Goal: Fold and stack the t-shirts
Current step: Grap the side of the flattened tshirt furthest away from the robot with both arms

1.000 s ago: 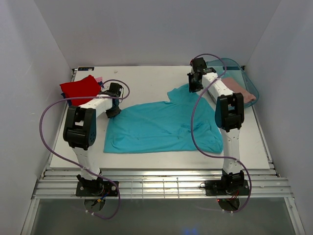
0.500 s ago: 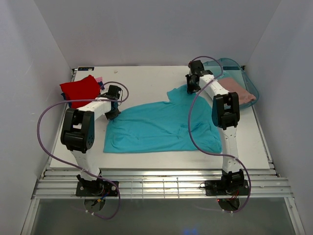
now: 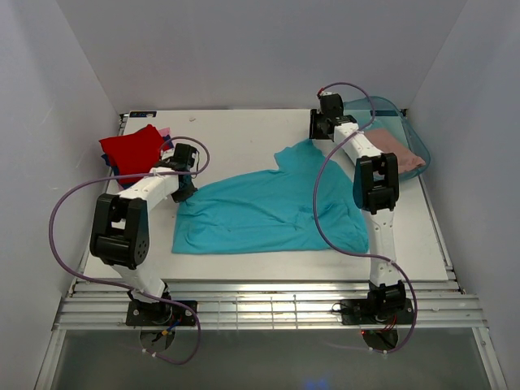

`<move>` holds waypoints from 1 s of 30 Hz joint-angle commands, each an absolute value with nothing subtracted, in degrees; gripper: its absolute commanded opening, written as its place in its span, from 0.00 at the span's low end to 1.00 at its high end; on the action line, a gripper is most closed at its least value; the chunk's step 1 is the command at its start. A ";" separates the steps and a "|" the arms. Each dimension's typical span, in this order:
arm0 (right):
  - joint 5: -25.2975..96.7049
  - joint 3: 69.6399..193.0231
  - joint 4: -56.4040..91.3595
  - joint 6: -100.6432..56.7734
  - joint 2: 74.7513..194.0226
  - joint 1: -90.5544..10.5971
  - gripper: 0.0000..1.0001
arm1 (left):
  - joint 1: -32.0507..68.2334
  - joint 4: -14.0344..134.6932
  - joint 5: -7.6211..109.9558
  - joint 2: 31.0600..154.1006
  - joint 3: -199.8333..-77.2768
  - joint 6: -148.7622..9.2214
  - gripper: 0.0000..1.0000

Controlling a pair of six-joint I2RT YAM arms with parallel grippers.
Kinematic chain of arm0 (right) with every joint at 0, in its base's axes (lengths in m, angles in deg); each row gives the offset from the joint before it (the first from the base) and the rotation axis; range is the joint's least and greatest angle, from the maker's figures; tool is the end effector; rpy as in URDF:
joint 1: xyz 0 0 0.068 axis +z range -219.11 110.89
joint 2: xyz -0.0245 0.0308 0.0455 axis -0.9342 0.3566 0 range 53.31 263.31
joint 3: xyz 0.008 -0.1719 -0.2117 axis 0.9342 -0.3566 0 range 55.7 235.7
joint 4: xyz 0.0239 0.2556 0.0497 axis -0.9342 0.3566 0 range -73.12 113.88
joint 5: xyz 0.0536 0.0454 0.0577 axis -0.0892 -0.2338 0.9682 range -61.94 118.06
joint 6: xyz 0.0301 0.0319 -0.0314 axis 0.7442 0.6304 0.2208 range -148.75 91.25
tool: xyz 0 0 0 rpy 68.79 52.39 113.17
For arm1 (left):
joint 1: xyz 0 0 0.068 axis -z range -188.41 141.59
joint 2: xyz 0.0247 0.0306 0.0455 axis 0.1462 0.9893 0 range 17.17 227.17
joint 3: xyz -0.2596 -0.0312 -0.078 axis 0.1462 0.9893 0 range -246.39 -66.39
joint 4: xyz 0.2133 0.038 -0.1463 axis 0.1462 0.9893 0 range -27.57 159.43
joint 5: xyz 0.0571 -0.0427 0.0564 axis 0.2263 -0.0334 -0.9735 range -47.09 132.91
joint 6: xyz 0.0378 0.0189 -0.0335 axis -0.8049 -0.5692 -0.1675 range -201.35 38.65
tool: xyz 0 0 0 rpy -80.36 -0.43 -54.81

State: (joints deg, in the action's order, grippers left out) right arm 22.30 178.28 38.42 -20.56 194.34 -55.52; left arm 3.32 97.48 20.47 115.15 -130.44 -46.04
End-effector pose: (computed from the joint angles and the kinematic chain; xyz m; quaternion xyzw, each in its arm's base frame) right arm 0.5456 0.1282 0.1885 -0.0213 0.9051 0.0350 0.4232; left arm 0.3275 -0.0542 0.1883 -0.2318 0.9368 0.1040 0.2404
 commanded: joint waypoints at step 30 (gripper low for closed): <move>38.26 179.09 35.43 -17.68 194.29 -56.36 0.43 | 3.02 98.38 20.23 110.16 -124.83 -43.73 0.00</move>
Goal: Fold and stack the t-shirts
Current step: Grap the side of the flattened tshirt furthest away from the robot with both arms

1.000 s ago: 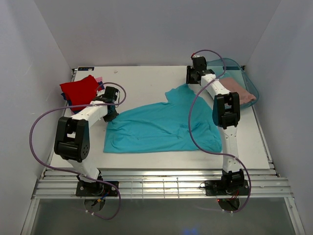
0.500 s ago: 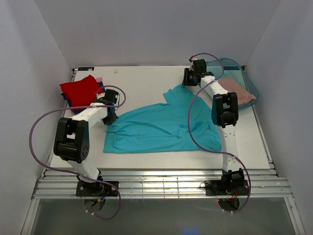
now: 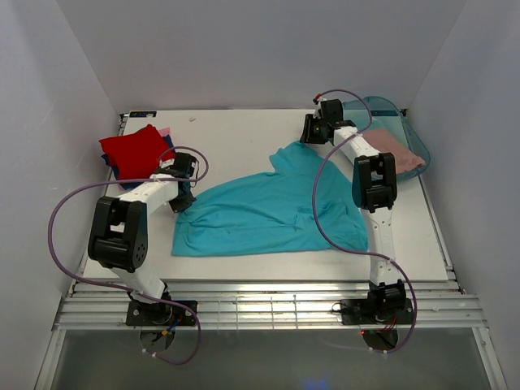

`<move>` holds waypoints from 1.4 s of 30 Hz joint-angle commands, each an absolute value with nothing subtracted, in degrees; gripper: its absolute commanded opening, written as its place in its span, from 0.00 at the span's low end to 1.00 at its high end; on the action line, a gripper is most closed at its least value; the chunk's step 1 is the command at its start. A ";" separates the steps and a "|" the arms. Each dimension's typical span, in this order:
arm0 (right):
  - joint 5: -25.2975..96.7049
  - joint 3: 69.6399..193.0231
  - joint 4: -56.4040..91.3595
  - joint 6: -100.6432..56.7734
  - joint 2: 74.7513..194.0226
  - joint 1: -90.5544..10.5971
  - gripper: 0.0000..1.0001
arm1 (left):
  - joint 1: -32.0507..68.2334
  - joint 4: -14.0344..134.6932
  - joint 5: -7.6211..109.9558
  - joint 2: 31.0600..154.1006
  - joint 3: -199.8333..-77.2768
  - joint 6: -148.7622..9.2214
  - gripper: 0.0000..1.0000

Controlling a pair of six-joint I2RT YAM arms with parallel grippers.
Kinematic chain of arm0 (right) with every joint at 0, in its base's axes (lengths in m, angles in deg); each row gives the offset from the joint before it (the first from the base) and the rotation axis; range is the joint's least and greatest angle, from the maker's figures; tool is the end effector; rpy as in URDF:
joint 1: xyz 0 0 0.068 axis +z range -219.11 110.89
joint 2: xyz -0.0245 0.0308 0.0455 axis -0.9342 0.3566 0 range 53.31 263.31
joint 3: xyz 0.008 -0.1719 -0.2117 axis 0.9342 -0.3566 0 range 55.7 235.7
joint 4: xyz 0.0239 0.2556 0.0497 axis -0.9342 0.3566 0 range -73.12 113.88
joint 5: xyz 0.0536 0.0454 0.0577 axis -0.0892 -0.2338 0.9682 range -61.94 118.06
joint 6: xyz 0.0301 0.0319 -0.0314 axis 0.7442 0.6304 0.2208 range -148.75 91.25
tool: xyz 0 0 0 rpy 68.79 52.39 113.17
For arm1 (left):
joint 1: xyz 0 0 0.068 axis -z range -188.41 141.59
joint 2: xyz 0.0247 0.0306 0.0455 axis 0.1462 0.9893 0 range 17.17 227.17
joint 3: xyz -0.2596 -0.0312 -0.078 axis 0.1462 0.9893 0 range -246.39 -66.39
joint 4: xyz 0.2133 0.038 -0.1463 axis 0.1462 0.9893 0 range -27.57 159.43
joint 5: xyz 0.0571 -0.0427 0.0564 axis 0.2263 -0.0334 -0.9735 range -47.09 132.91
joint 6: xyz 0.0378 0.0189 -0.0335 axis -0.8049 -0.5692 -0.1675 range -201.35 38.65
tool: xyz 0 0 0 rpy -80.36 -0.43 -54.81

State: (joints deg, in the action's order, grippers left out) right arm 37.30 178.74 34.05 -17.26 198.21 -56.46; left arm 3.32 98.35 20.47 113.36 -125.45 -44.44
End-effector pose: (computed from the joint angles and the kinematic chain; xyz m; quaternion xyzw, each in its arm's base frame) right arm 0.5554 0.1305 0.1609 -0.0437 0.8994 0.1607 0.4043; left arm 0.3074 -0.0500 0.1738 -0.2395 0.9406 0.1158 0.2110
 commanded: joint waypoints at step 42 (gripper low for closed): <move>42.83 179.45 36.31 -16.09 196.39 -56.01 0.42 | 2.93 99.52 19.18 103.92 -121.06 -43.47 0.08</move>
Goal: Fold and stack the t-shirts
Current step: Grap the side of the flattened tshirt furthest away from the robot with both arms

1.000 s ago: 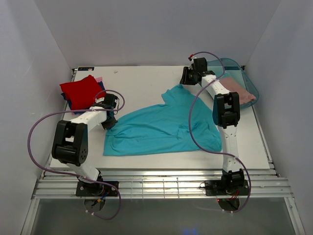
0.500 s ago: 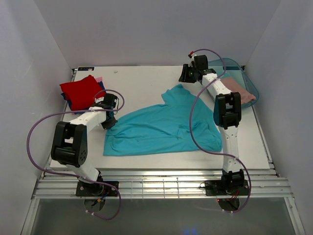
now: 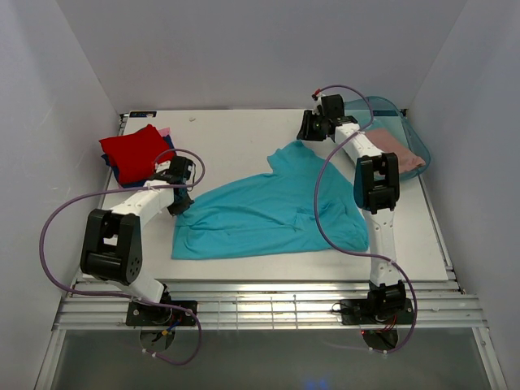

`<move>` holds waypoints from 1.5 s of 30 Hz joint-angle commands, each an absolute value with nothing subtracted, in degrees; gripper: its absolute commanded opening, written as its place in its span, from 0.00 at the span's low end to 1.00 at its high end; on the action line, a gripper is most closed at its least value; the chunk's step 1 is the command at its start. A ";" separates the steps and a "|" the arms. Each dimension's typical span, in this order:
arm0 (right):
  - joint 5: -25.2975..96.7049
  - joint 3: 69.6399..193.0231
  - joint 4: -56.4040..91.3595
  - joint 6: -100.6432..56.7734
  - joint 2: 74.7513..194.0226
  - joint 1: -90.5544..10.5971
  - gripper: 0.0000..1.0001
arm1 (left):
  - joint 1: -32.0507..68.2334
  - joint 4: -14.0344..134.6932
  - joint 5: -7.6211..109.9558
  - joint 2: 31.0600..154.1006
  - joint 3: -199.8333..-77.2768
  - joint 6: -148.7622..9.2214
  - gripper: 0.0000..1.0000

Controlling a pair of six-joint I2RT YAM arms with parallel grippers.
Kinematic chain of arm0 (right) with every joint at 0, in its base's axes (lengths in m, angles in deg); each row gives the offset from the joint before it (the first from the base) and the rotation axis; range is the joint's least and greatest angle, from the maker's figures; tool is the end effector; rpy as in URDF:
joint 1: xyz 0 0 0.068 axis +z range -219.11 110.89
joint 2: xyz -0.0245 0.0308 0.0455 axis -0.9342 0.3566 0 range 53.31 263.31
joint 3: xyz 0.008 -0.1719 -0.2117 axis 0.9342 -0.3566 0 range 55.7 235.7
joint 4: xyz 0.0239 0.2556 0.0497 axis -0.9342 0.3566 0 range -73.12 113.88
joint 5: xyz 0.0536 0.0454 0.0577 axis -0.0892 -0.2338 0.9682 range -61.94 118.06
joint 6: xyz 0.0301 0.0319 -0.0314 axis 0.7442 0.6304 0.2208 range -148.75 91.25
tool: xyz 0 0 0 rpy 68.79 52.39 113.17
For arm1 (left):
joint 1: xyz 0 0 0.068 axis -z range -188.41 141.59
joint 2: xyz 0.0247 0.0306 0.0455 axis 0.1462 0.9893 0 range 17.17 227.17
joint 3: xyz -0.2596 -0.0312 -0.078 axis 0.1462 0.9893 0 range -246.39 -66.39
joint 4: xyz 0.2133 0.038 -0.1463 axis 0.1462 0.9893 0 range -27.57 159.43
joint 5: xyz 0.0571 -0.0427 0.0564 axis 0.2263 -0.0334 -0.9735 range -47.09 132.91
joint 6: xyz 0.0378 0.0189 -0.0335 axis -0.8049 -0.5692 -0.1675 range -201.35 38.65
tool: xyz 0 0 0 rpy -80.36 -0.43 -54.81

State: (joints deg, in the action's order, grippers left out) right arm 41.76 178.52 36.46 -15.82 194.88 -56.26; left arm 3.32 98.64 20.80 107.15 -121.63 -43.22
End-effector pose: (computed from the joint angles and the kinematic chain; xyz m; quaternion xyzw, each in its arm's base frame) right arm 0.5473 0.1335 0.1882 -0.0513 0.8937 0.2011 0.3979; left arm 0.2869 -0.0459 0.1862 -0.2520 0.9351 0.1030 0.2270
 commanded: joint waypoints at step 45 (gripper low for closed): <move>39.49 152.74 30.77 -22.07 171.27 -52.76 0.08 | 3.02 97.07 21.10 107.52 -124.92 -45.84 0.06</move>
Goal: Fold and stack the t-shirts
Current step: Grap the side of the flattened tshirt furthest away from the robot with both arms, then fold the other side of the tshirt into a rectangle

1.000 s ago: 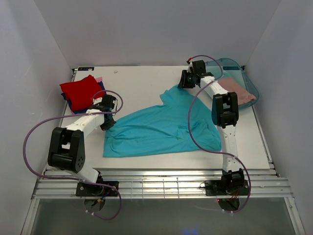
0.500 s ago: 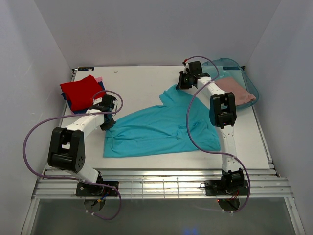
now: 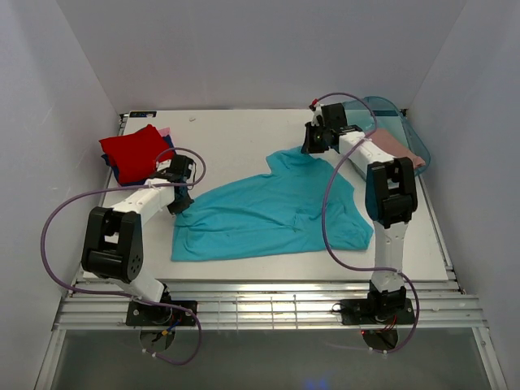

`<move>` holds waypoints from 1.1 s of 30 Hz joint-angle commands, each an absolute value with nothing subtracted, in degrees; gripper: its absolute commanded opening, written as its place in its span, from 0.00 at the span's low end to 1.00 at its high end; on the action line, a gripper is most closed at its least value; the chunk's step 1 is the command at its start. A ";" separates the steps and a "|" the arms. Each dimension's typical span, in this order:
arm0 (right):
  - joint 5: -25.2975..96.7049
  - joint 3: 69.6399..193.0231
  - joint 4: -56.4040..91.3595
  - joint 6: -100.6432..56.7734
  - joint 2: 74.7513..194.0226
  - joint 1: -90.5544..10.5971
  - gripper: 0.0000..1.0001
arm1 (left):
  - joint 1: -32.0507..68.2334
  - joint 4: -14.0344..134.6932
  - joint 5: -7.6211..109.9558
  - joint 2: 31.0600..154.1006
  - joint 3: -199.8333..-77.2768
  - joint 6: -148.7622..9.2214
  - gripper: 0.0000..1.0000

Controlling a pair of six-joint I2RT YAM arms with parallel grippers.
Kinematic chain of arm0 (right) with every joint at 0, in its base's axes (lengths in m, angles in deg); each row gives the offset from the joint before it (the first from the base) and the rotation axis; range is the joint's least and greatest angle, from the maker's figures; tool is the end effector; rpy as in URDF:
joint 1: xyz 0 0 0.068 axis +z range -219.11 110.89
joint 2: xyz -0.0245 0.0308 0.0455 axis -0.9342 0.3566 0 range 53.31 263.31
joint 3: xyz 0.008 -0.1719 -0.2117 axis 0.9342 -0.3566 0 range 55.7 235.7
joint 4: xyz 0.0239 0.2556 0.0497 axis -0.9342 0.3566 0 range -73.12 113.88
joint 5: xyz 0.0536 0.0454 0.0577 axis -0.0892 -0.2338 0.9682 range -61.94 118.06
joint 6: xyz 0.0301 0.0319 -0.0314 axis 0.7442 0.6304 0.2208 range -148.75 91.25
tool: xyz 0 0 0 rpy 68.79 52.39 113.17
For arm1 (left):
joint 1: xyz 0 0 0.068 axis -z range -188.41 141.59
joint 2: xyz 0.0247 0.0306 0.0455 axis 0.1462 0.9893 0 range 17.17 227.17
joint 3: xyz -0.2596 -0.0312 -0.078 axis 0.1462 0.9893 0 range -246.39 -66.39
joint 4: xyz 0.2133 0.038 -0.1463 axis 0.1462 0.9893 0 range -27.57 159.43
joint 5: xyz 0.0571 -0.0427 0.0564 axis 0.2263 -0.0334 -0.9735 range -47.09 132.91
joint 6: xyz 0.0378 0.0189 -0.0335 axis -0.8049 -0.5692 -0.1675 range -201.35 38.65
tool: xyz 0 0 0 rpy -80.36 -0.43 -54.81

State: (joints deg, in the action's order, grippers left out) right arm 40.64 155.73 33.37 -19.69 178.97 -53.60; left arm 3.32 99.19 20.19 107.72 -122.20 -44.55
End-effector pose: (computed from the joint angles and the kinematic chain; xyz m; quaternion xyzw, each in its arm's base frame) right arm 0.4811 0.1415 0.2031 -0.0954 0.9045 0.1836 0.3729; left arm 0.2886 -0.0459 0.1860 -0.2410 0.9377 0.1124 0.2236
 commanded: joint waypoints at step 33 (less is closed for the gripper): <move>32.37 120.92 35.51 -21.89 142.87 -48.01 0.08 | 2.58 93.28 19.00 118.68 -131.51 -51.38 0.75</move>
State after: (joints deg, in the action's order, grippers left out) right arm 33.30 122.24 34.66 -21.37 145.44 -48.35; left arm 3.01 92.37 19.88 117.49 -131.49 -52.77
